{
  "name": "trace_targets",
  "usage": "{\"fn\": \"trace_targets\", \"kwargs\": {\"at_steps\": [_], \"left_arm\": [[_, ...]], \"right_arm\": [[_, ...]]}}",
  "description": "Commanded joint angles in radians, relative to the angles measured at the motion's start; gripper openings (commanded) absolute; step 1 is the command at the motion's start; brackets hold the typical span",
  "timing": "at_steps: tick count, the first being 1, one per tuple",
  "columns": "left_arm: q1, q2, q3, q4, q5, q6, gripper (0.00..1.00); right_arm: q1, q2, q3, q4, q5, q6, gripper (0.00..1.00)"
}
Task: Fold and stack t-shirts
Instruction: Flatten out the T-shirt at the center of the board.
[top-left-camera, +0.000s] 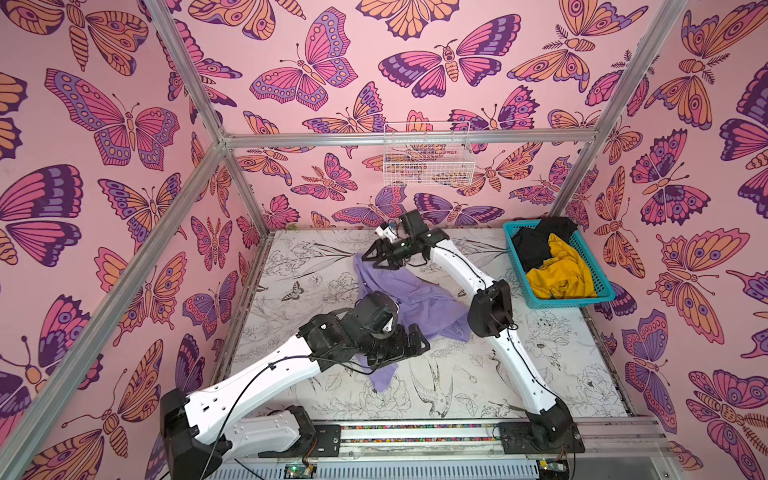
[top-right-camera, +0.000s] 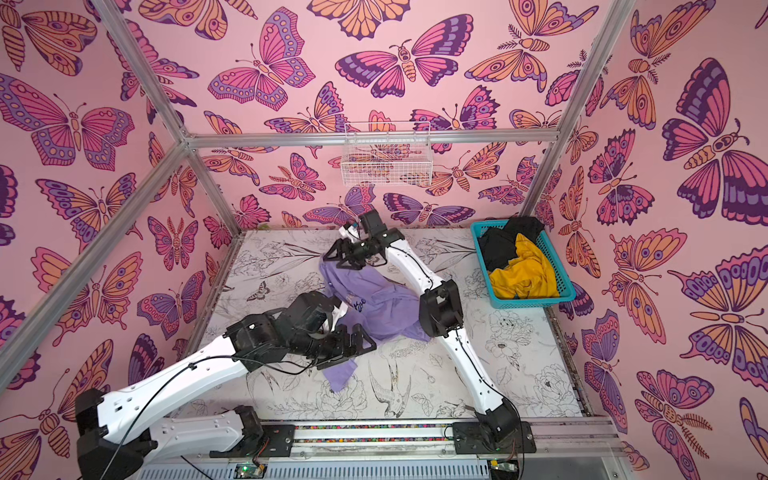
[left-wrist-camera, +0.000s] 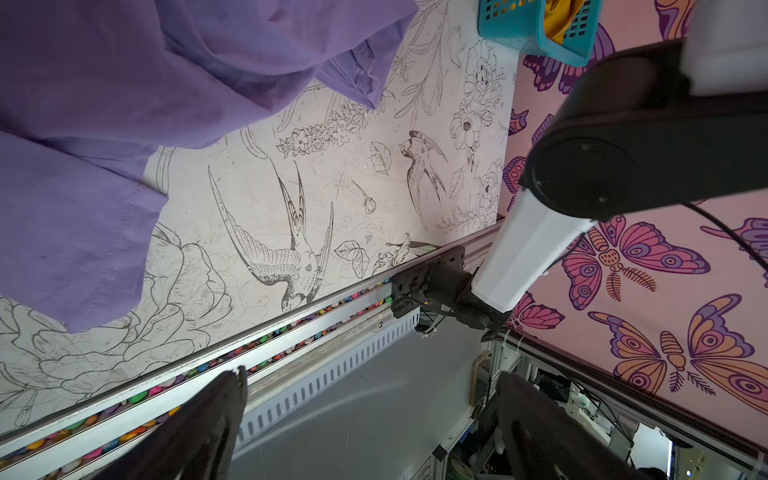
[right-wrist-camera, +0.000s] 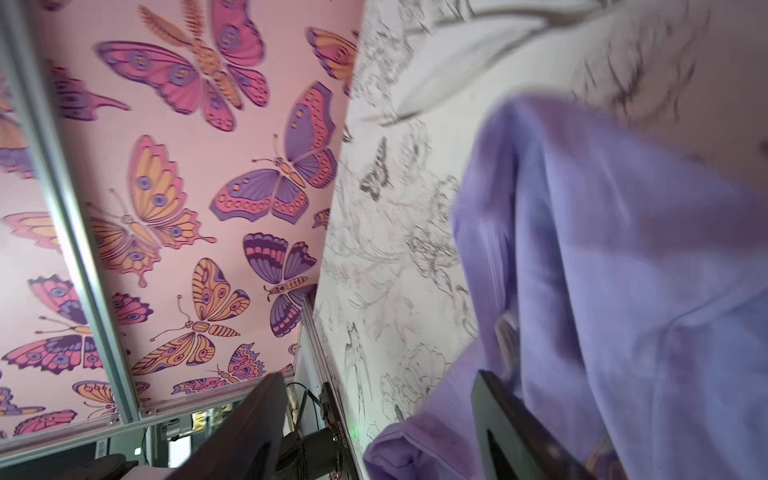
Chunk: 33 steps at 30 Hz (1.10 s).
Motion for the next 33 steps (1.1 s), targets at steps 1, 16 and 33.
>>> {"fn": "trace_targets", "kwargs": {"at_steps": [1, 16, 33], "left_arm": [[0.002, -0.057, -0.027, 0.0, -0.031, -0.011, 1.0], [0.203, 0.017, -0.173, 0.041, -0.124, 0.066, 0.51], [0.377, 0.718, 0.133, 0.244, 0.024, 0.191, 0.0]], "right_arm": [[0.028, 0.021, 0.023, -0.134, 0.022, -0.026, 0.75], [0.052, -0.665, -0.563, -0.398, 0.653, -0.44, 0.74], [0.041, -1.215, -1.154, -0.323, 0.775, -0.278, 0.0]]}}
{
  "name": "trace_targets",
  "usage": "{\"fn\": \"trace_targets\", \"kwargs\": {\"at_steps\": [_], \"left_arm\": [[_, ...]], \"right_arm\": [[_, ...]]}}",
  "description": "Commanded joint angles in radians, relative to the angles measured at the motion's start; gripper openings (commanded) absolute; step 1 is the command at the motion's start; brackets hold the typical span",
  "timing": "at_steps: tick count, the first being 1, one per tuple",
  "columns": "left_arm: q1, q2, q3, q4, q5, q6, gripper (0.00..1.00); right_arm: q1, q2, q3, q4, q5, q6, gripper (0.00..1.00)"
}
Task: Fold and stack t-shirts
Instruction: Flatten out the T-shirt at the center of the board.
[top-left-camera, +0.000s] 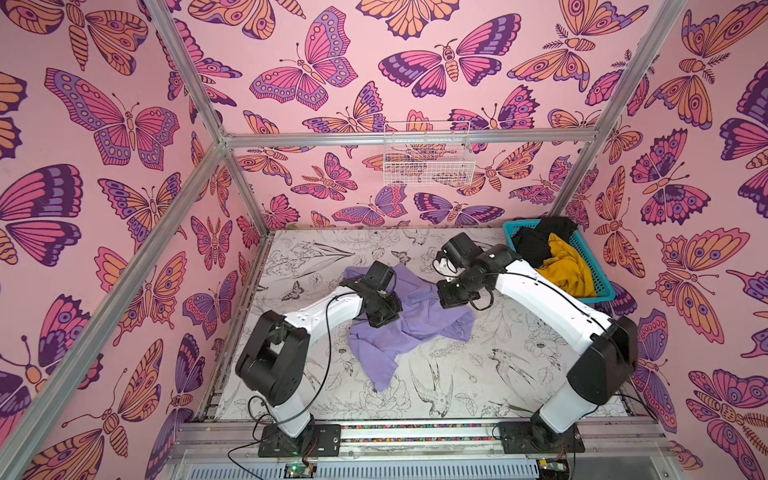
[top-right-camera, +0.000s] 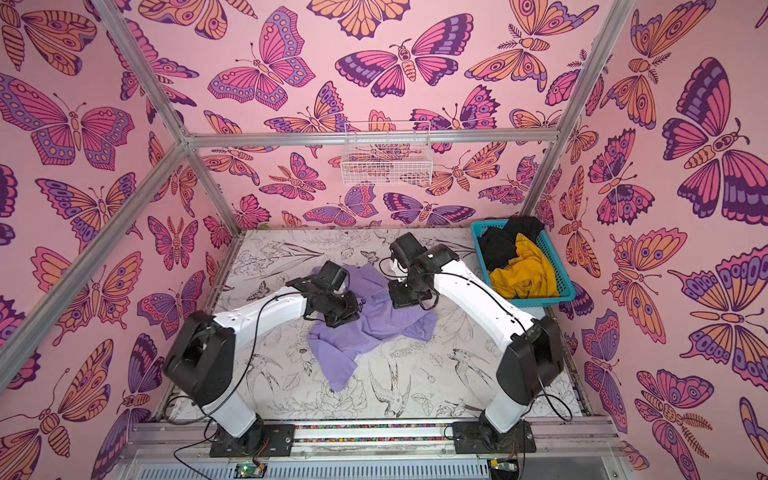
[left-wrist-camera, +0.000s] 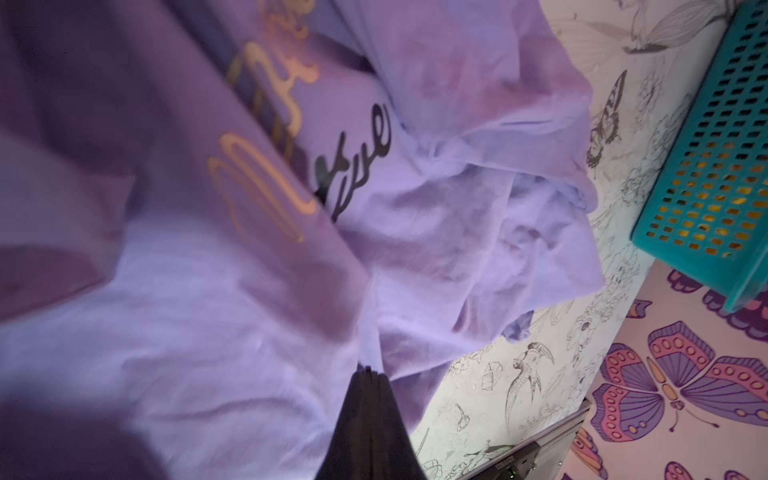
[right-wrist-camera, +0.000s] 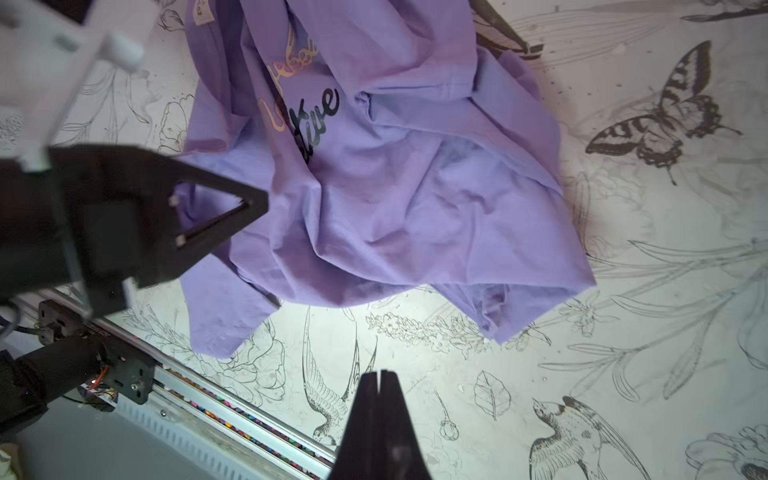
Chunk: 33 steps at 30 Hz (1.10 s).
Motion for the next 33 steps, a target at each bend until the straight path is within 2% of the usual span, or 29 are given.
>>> {"fn": "trace_targets", "kwargs": {"at_steps": [1, 8, 13, 17, 22, 27, 30, 33], "left_arm": [[0.008, 0.098, 0.036, -0.021, 0.001, 0.028, 0.0], [0.048, 0.202, 0.101, -0.371, -0.23, -0.016, 0.0], [0.055, 0.107, 0.045, -0.59, -0.48, -0.149, 0.0], [0.062, -0.005, -0.031, -0.698, -0.549, -0.225, 0.0], [0.06, -0.149, -0.149, -0.711, -0.491, -0.267, 0.0], [-0.001, -0.217, -0.123, -0.677, -0.393, -0.278, 0.0], [-0.044, -0.225, -0.04, -0.545, -0.342, -0.193, 0.01], [-0.023, -0.18, -0.021, -0.24, -0.135, -0.113, 0.08]], "right_arm": [[0.003, -0.108, -0.044, 0.019, 0.006, 0.047, 0.0], [0.007, -0.262, -0.173, 0.014, 0.005, 0.083, 0.0], [0.007, -0.332, -0.267, 0.028, 0.0, 0.117, 0.0], [0.007, -0.346, -0.329, 0.068, -0.024, 0.138, 0.0], [0.007, -0.304, -0.367, 0.105, -0.037, 0.139, 0.0], [0.015, -0.229, -0.39, 0.17, -0.058, 0.108, 0.01], [0.017, -0.17, -0.405, 0.21, -0.032, 0.062, 0.08], [0.013, -0.079, -0.342, 0.19, 0.021, 0.01, 0.25]]}}
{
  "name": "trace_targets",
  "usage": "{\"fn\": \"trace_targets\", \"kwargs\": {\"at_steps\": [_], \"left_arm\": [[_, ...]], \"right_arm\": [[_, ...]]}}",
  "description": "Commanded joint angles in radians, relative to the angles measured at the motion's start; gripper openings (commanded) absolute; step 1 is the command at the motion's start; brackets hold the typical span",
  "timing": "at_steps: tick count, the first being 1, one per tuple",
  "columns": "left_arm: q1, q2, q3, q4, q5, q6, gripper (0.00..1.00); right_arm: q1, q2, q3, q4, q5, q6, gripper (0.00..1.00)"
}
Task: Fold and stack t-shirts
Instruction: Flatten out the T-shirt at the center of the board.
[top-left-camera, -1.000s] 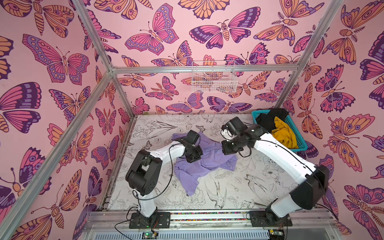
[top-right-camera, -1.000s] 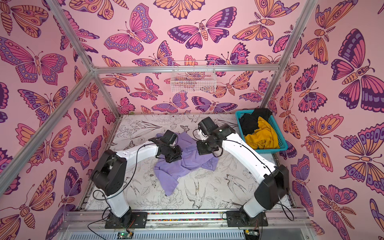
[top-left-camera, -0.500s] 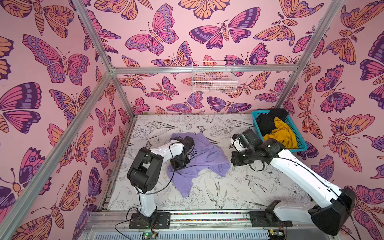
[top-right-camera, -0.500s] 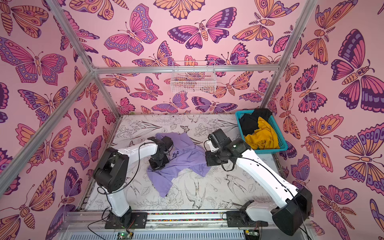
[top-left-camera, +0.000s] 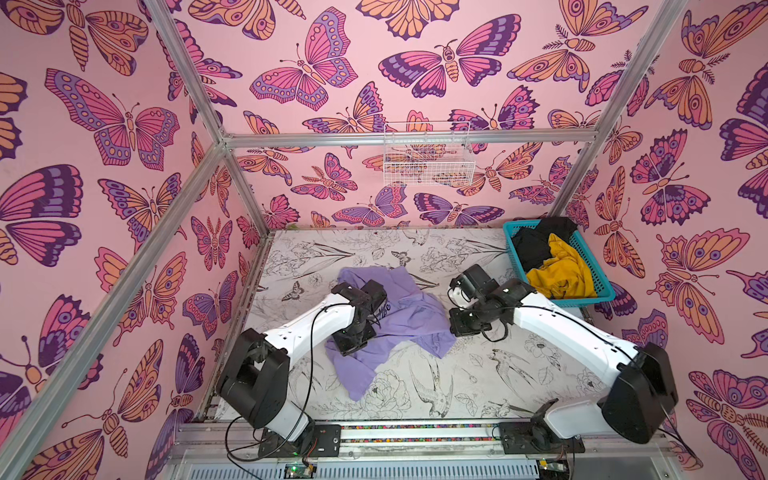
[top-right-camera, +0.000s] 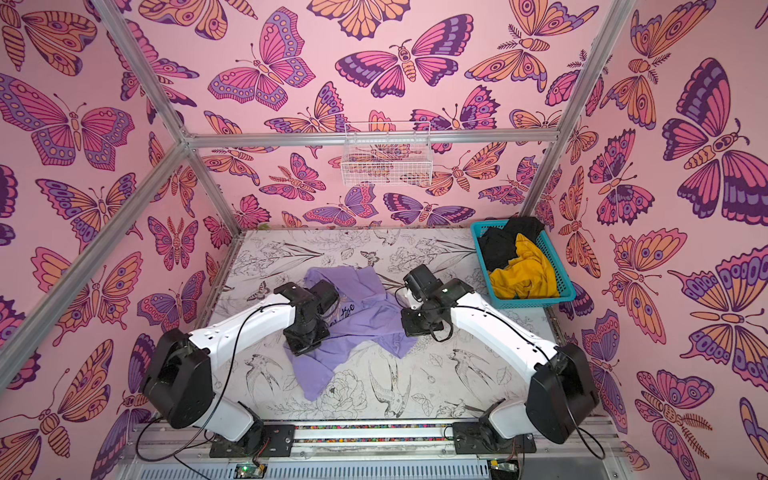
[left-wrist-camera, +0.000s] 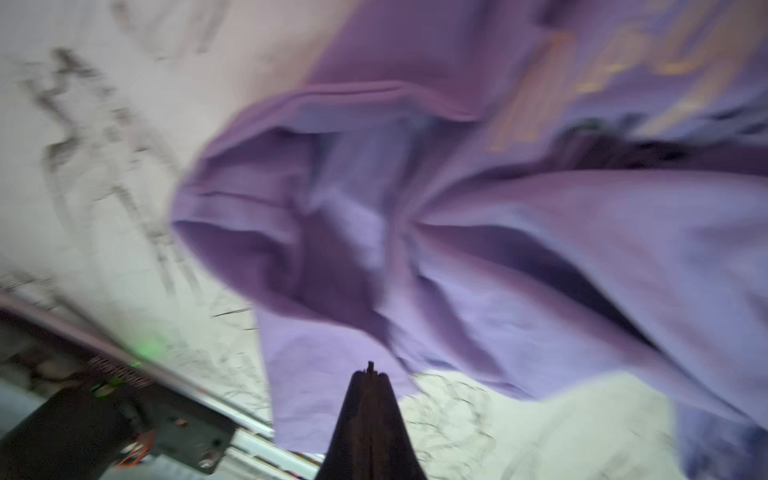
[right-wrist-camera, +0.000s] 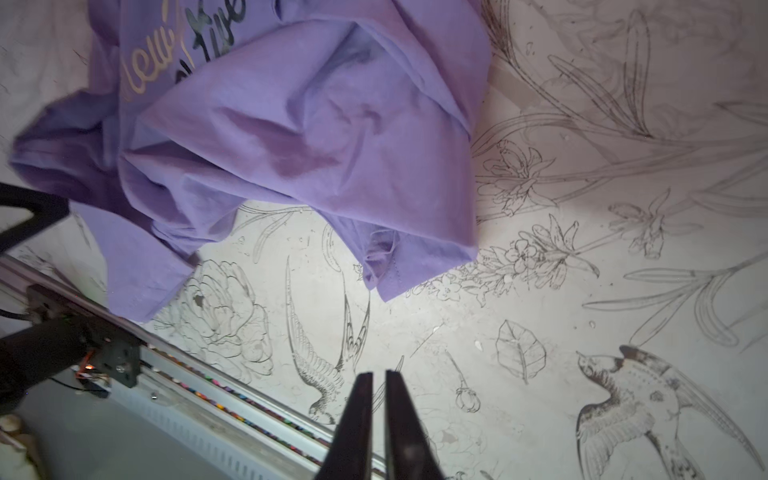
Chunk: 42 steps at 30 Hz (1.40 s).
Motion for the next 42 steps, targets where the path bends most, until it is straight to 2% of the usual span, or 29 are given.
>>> {"fn": "trace_targets", "kwargs": {"at_steps": [1, 2, 5, 10, 14, 17, 21, 29, 36, 42], "left_arm": [[0.025, 0.045, 0.035, 0.369, 0.244, 0.124, 0.1], [0.026, 0.074, 0.063, 0.408, 0.249, 0.138, 0.12], [0.027, 0.177, 0.203, 0.409, 0.235, 0.231, 0.24], [0.037, 0.354, 0.351, 0.39, 0.244, 0.352, 0.34], [0.031, 0.48, 0.453, 0.318, 0.225, 0.417, 0.34], [0.012, 0.519, 0.511, 0.236, 0.159, 0.472, 0.35], [-0.004, 0.541, 0.551, 0.185, 0.071, 0.548, 0.43], [-0.03, 0.61, 0.705, 0.004, -0.078, 0.663, 0.46], [-0.032, 0.685, 0.737, -0.09, -0.035, 0.704, 0.48], [-0.034, 0.679, 0.729, -0.12, -0.052, 0.75, 0.52]], "right_arm": [[0.002, 0.084, 0.071, 0.005, 0.053, -0.077, 0.3], [-0.003, 0.092, 0.096, 0.003, 0.052, -0.086, 0.39], [-0.008, 0.131, 0.161, -0.007, 0.052, -0.096, 0.47], [-0.015, 0.126, 0.218, -0.037, 0.057, -0.106, 0.48], [-0.016, 0.09, 0.204, -0.049, 0.07, -0.097, 0.48], [-0.025, 0.039, 0.191, -0.067, 0.086, -0.09, 0.48], [-0.041, -0.001, 0.17, -0.072, 0.086, -0.084, 0.48], [-0.044, -0.034, 0.137, -0.081, 0.097, -0.062, 0.47], [-0.045, -0.046, 0.143, -0.082, 0.103, -0.053, 0.46], [-0.046, -0.044, 0.143, -0.079, 0.104, -0.049, 0.46]]}}
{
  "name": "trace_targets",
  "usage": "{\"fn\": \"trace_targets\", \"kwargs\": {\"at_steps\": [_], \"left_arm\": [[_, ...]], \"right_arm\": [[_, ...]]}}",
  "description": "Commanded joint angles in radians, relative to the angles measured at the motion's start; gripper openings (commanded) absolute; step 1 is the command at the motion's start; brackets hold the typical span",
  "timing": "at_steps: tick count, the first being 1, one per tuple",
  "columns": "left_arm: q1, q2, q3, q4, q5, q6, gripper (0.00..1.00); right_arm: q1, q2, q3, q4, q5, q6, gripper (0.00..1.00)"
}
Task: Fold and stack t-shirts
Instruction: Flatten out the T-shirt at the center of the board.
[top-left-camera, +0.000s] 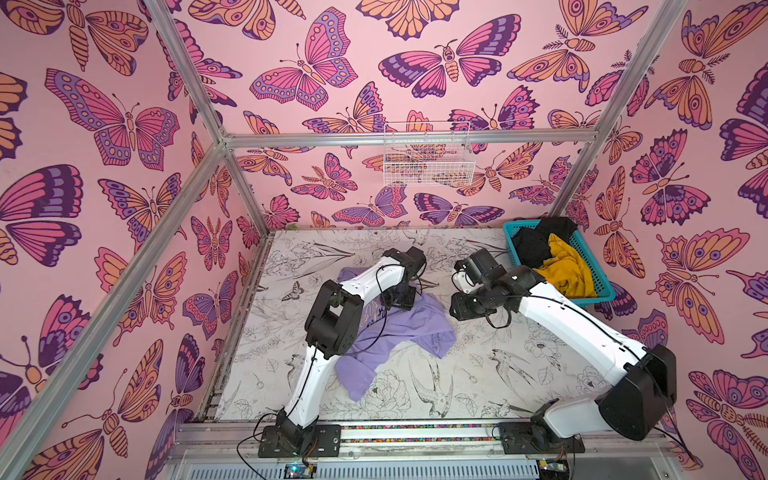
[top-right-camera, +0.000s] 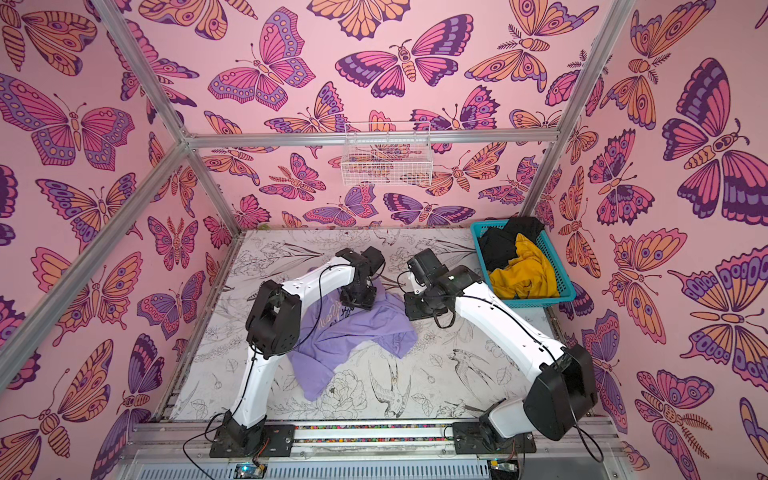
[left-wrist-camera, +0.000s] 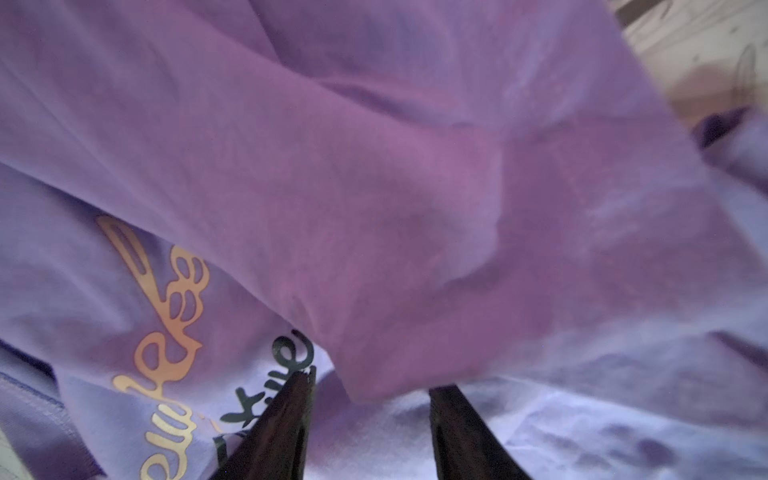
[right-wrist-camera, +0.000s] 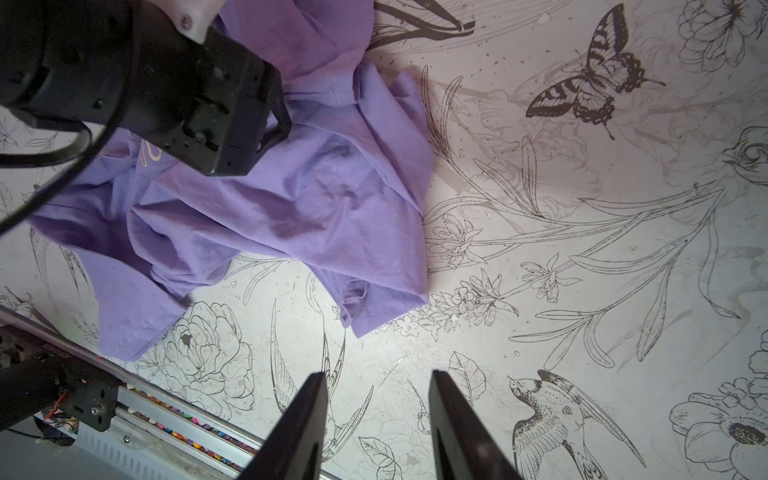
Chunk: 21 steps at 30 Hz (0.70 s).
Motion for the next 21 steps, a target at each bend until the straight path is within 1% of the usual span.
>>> {"fn": "trace_targets", "kwargs": {"at_steps": [1, 6, 15, 18, 21], "left_arm": [[-0.006, -0.011, -0.007, -0.051, -0.023, 0.053, 0.52], [-0.006, -0.005, 0.012, -0.035, -0.024, 0.074, 0.51], [-0.007, 0.045, 0.132, -0.039, -0.03, 0.106, 0.48], [-0.007, 0.07, 0.164, -0.041, -0.007, 0.124, 0.48], [-0.007, 0.087, 0.167, -0.055, 0.017, 0.112, 0.47]], "right_arm": [[-0.005, -0.012, 0.002, -0.02, 0.015, 0.011, 0.46], [-0.004, -0.007, -0.005, -0.01, 0.005, 0.016, 0.45], [-0.005, 0.002, -0.027, 0.003, -0.003, 0.016, 0.44], [-0.004, 0.008, -0.032, 0.006, -0.008, 0.019, 0.44], [-0.004, 0.004, -0.034, 0.003, -0.002, 0.021, 0.44]]}}
